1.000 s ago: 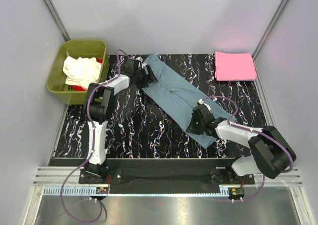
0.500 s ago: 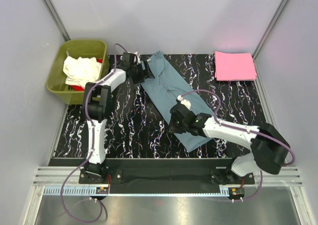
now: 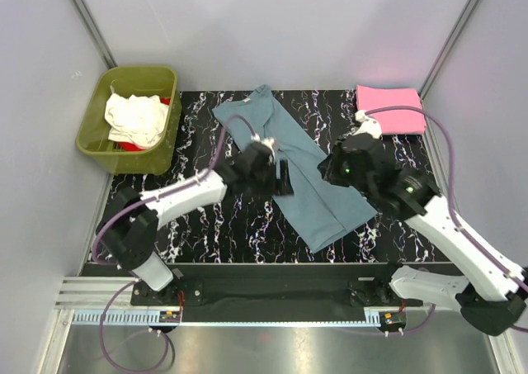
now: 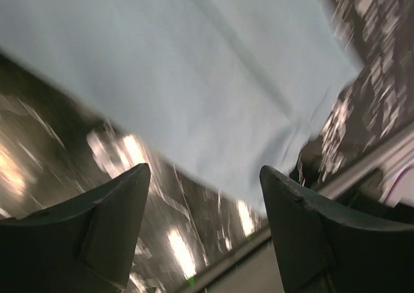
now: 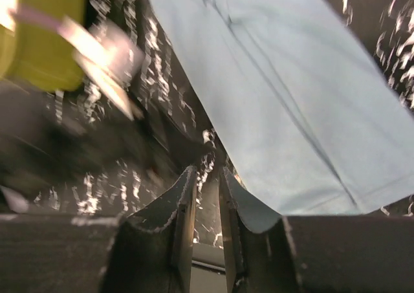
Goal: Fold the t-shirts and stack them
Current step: Fold the tshirt
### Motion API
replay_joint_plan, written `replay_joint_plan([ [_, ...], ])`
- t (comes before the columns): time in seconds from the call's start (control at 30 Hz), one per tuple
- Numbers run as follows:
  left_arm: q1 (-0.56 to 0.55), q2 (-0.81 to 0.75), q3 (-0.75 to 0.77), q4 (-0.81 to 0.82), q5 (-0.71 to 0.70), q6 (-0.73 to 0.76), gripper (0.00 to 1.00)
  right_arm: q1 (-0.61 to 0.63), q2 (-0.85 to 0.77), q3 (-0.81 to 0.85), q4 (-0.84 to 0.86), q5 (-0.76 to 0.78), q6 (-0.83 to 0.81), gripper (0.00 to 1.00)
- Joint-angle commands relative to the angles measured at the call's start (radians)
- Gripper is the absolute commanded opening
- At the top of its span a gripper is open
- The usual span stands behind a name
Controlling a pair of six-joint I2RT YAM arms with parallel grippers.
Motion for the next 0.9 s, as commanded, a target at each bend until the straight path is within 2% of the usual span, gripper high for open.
replay_joint_plan([
  [0.0,-0.129,-0.084,-0.117,0.008,-0.2,-0.231,0.75,-0.008,-0.047,0.049,-0.088,0.041,-0.066,0.27],
  [0.13,-0.268,-0.123,-0.173,0.092,-0.256,-0.388,0.75,-0.011,-0.096,0.028,-0.092,0.035,-0.067,0.27],
  [0.27,-0.39,-0.005,-0.077,0.01,-0.286,-0.409,0.75,-0.011,-0.167,-0.004,-0.094,0.041,-0.051,0.27],
  [0.37,-0.438,0.069,-0.023,-0.055,-0.305,-0.429,0.74,-0.013,-0.196,-0.009,-0.109,0.046,-0.051,0.28],
  [0.73,-0.463,0.147,-0.018,-0.072,-0.295,-0.488,0.68,-0.011,-0.258,-0.053,-0.098,0.036,-0.029,0.28],
  [0.87,-0.473,0.192,-0.02,-0.066,-0.299,-0.518,0.68,-0.011,-0.264,-0.059,-0.094,0.032,-0.026,0.29],
])
